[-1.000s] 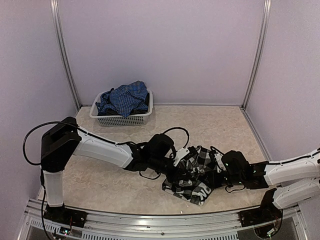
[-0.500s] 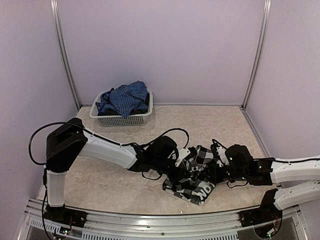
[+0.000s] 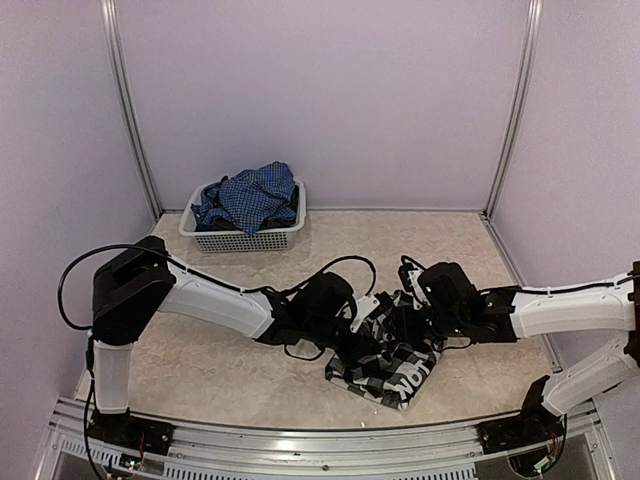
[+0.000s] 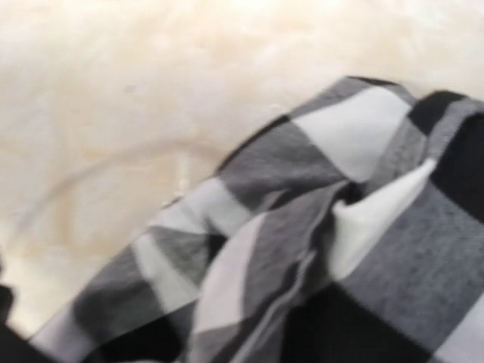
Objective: Fold and stack the long sleeve shirts
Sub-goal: Adjust the square-folded shirt at the center of the board.
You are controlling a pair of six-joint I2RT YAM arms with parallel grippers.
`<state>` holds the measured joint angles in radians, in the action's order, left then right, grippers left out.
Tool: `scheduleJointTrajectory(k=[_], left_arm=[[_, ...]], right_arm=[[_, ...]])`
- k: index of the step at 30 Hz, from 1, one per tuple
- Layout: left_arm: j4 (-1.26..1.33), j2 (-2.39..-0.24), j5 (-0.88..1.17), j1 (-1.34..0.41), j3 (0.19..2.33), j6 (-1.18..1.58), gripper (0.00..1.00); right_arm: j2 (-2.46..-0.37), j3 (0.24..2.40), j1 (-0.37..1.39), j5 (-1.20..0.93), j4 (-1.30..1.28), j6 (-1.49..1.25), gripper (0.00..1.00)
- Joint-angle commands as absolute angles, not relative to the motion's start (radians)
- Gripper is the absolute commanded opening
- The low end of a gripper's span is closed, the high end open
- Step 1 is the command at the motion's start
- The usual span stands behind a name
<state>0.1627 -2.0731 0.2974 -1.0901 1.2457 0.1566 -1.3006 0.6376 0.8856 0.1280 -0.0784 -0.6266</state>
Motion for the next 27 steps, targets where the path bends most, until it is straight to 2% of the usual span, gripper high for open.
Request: scheduleJointTrajectory(k=[1,6,8,15,20,23,27], left_arm=[[0.196,-2.072,0.28,-1.089,1.215,0.17,0.07],[0.222,-2.064,0.288,-1.089,1.193,0.174,0.11],[0.244,-2.058,0.295,-1.085,1.179,0.181,0.18],[0.351,-2.008,0.391,-1.03,1.106,0.242,0.55],[0.382,-1.991,0.477,-0.987,1.097,0.273,0.62],[0.426,-2.005,0.566,-0.955,1.108,0.331,0.77],[0.389,-2.047,0.619,-0.947,1.171,0.362,0.79]], right_arm=[[-1.349,0.666,0.864,0.198,-0.138,-0.653,0.4],[-1.367,0.636,0.83,0.187,-0.147,-0.688,0.3],[-1.368,0.612,0.82,0.182,-0.142,-0.697,0.28],[-1.385,0.505,0.799,0.141,-0.039,-0.701,0.23],[-1.438,0.483,0.794,0.128,-0.002,-0.7,0.2],[-1.454,0.459,0.795,0.122,0.046,-0.701,0.2],[-1.456,0.432,0.794,0.11,0.091,-0.691,0.19]])
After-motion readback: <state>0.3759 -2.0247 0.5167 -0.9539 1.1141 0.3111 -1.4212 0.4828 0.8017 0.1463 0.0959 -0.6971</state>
